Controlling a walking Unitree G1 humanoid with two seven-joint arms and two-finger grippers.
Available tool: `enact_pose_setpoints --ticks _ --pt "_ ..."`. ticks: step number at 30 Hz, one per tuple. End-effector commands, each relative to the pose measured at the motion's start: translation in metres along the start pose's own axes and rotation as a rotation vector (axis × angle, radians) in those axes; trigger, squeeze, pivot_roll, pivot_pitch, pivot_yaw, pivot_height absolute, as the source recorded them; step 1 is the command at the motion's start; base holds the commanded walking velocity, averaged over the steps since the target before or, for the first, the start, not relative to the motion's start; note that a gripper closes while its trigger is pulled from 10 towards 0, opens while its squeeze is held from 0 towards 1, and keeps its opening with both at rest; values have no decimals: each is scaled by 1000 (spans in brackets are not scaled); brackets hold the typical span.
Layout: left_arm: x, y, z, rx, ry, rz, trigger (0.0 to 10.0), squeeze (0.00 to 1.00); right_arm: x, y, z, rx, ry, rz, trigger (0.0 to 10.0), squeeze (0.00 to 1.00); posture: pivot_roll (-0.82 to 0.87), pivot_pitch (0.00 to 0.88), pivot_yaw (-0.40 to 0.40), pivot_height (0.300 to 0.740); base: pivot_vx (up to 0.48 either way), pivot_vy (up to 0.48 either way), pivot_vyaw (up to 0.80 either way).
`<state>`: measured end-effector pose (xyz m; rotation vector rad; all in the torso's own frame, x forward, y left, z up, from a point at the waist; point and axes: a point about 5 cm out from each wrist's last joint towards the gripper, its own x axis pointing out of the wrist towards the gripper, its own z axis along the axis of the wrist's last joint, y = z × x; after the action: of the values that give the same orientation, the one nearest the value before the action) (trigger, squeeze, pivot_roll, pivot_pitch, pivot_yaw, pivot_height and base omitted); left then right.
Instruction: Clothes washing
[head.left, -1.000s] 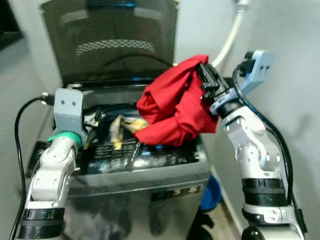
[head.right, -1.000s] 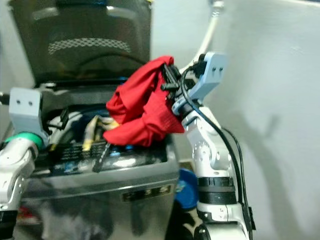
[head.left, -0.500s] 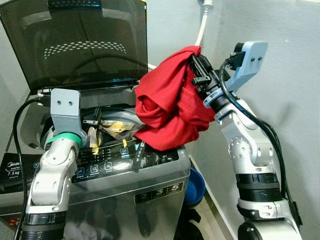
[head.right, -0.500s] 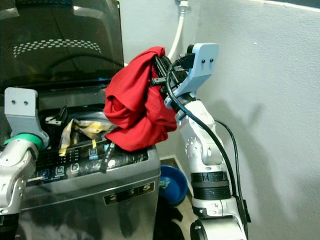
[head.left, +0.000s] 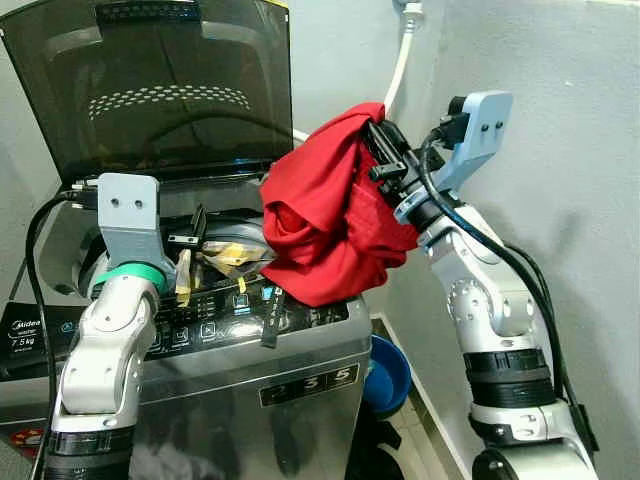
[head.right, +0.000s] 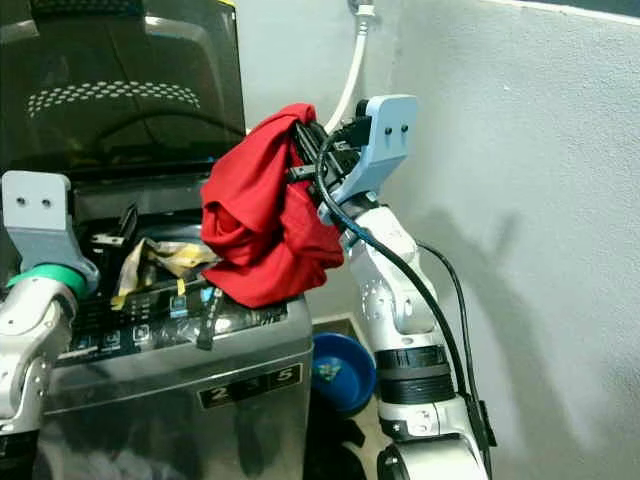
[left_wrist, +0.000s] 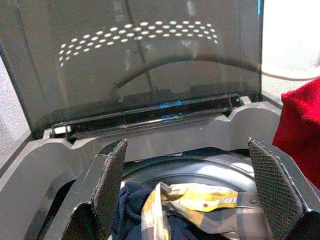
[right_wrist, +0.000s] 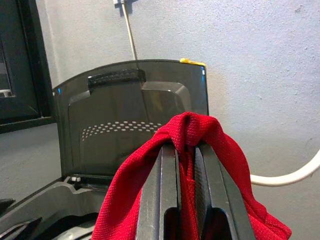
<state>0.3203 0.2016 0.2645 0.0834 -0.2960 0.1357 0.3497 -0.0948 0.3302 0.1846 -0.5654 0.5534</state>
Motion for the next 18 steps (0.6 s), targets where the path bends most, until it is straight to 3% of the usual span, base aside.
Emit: enact_pose_setpoints --ticks 1,9,18 --pt "-2 2 -3 -7 18 4 10000 0 1 1 4 -6 -27 6 10000 0 104 0 31 740 0 480 0" --pt "-2 3 -3 -19 8 4 10000 0 2 2 3 -2 -28 10 10000 0 107 0 26 740 0 390 0" --pt "-1 4 1 -6 -12 7 10000 0 3 0 7 3 -54 0 10000 0 107 0 26 740 0 0 0"
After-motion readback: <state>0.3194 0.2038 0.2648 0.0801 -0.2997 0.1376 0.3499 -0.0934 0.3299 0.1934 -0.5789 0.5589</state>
